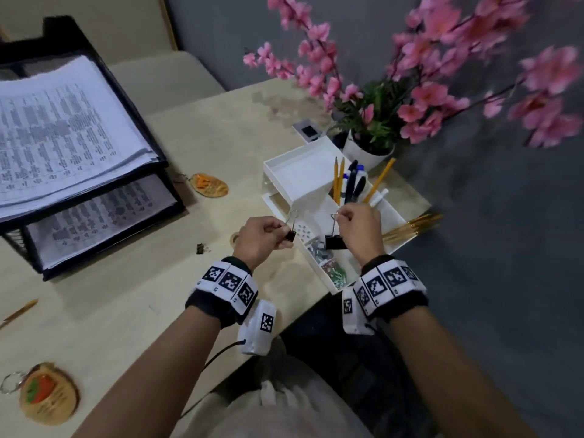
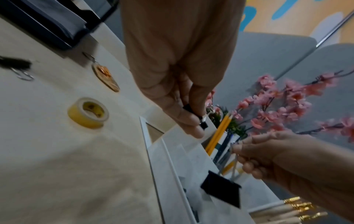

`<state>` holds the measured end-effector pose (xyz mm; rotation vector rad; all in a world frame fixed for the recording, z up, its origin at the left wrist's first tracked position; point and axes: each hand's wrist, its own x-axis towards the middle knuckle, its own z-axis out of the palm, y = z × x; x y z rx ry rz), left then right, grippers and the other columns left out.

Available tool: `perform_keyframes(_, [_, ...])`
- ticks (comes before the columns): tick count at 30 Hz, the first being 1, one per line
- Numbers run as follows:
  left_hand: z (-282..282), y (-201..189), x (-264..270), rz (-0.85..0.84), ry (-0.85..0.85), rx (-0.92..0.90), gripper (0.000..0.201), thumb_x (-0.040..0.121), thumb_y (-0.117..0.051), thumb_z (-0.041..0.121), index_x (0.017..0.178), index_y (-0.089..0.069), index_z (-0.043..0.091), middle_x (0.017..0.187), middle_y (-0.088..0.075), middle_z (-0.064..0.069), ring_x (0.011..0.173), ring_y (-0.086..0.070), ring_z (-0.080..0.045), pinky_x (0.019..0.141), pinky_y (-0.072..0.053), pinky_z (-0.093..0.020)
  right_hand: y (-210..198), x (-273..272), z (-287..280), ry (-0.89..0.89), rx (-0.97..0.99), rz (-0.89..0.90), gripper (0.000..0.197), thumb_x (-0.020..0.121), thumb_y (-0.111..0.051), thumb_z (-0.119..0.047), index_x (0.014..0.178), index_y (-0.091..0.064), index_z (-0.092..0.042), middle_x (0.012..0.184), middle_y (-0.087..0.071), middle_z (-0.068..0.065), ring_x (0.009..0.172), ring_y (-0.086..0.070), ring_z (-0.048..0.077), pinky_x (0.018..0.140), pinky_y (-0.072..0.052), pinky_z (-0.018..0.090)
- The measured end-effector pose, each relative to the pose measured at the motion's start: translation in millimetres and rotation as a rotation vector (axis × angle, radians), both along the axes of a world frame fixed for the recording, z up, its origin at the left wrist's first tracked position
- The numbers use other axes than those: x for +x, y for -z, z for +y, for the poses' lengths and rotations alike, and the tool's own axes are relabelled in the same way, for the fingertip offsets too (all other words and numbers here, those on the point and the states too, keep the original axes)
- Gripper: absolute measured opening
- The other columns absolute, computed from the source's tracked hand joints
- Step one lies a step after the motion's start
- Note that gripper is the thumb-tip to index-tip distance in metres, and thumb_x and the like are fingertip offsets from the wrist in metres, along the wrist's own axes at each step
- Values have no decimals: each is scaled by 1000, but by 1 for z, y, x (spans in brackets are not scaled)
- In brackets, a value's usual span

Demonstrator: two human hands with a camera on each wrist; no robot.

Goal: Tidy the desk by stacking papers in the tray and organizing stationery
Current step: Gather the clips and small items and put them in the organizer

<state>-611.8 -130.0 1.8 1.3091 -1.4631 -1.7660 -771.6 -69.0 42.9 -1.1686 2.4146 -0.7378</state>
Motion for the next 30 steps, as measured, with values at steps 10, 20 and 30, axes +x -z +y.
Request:
perform_keyframes(10, [-6, 3, -45, -122, 118, -83, 6, 88, -59, 0, 84, -61, 5, 64, -59, -1, 40, -59, 7, 55, -51, -7, 9, -17, -36, 64, -147, -300, 15, 89, -52, -1, 86, -67, 0, 78, -65, 14, 73, -64, 28, 75, -55, 38])
perform_keyframes(20, [-11, 0, -87, -262, 173, -338, 21, 83, -68, 11, 101, -66, 1, 88, -61, -7, 79, -59, -20, 75, -52, -30, 0, -43, -11, -61, -157, -280, 14, 85, -61, 0, 95, -71, 0, 84, -66, 5, 70, -58, 6, 75, -47, 19])
perform_keyframes(30, [-14, 13, -120, -628, 410, -599, 13, 89, -53, 11, 96, -62, 6, 102, -63, -12, 93, -61, -29, 80, -49, -35, 19, -55, 2, -100, 110, -3, 17, 85, -56, -1, 89, -72, -5, 96, -71, 15, 94, -64, 25, 80, -47, 20])
